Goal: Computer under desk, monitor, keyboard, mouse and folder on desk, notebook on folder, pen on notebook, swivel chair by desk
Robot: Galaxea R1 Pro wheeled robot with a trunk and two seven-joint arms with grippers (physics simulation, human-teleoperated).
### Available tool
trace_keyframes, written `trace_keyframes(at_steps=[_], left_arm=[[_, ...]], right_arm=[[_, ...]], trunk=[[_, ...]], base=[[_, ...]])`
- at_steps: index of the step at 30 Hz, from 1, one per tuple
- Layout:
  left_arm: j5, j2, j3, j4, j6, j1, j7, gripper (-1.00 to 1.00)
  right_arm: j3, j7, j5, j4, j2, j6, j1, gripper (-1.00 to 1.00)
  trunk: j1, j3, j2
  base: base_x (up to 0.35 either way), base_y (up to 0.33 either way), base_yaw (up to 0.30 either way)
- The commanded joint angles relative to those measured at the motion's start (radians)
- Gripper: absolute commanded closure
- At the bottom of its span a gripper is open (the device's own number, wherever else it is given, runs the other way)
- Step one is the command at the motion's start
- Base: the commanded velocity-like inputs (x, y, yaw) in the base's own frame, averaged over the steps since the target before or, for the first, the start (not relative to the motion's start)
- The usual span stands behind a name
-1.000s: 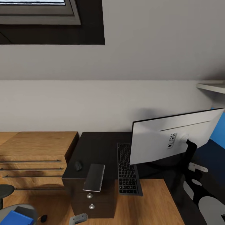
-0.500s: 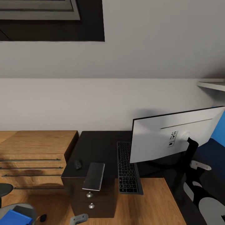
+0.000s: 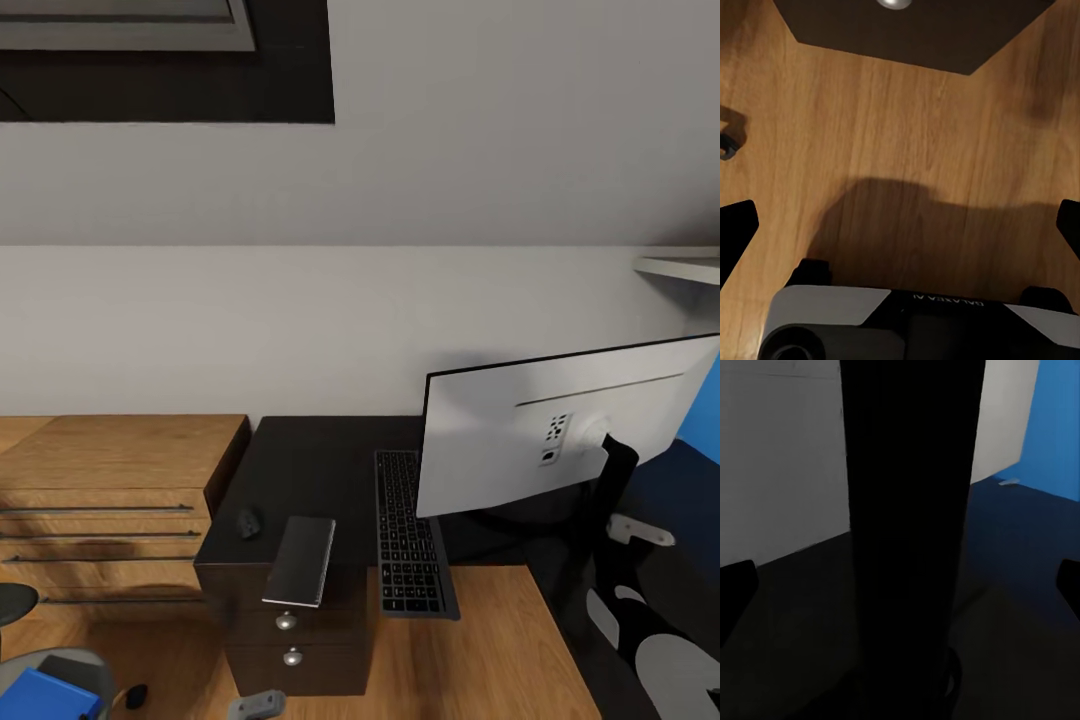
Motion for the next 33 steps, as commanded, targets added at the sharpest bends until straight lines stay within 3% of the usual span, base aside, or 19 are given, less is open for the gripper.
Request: trace_keyframes(at_steps=[1, 9, 33], left_arm=[[0.011, 0.001, -0.004, -0.001, 0.001, -0.001, 0.010, -1.00], [0.011, 0.001, -0.004, 0.001, 0.001, -0.001, 0.011, -1.00], [0.010, 0.001, -0.009, 0.065, -0.002, -0.001, 0.003, -1.00]], right_arm=[[0.001, -0.005, 0.007, 0.001, 0.000, -0.003, -0.001, -1.00], [0.001, -0.005, 0.026, 0.002, 0.000, -0.004, -0.001, -1.00], [-0.004, -0.007, 0.026, 0.002, -0.004, -0.002, -0.001, -1.00]], trunk=[[0.000, -0.001, -0.001], [0.000, -0.001, -0.001], [0.000, -0.001, -0.001]], base=[[0.000, 0.000, 0.000], [0.000, 0.000, 0.000], [0.030, -0.023, 0.000]])
